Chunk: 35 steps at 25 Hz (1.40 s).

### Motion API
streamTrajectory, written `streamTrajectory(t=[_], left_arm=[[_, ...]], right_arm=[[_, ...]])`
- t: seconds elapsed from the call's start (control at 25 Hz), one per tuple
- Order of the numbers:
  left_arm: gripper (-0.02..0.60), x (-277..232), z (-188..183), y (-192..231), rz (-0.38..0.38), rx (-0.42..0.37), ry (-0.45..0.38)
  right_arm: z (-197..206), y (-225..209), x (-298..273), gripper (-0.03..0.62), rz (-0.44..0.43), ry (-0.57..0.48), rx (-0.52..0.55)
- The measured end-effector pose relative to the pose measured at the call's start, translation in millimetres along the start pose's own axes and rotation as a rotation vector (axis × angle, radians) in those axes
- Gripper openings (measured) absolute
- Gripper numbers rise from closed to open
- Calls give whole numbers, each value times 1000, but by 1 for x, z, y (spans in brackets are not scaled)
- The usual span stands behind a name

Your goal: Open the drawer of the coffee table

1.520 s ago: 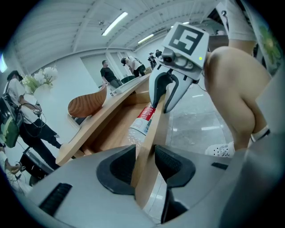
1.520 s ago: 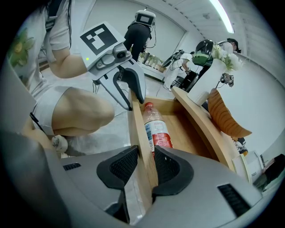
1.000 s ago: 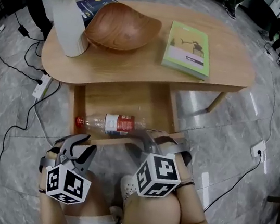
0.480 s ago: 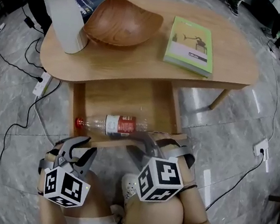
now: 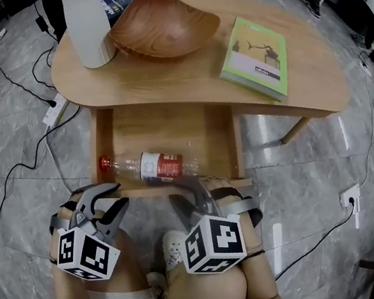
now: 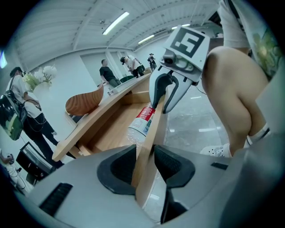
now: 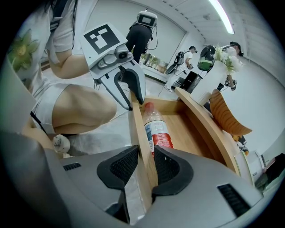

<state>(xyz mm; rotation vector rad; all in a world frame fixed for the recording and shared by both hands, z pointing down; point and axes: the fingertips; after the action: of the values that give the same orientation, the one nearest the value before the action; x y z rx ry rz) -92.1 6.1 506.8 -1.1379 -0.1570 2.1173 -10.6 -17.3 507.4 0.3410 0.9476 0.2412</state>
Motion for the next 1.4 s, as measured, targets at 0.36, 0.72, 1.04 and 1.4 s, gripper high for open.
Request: streamTrajectory(t=[0.36,0.72,1.04,1.4], left_arm=[[141,-1,1,-5,-18,-24,7],[161,-6,-14,-6,46,-174,64],[106,-41,-40,-28,156,-231,47],[92,-36,-37,-44,233,-201,26]], right_arm=[[-1,-1,6,121,28,-26,37],[8,-3,9,120,14,26,55],[11,-3,6,114,-12,36,9],[17,10,10,110,-59,48,-35]])
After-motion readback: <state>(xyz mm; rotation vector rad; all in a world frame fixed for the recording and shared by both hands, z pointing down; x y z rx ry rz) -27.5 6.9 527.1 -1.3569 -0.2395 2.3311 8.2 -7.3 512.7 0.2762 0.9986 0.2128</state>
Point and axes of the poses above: the fingertips, and each gripper's own axes: x backward along the fingers, y to its left, z out of its underside, and after that the axes turned 2 degrees about -x, right-handed
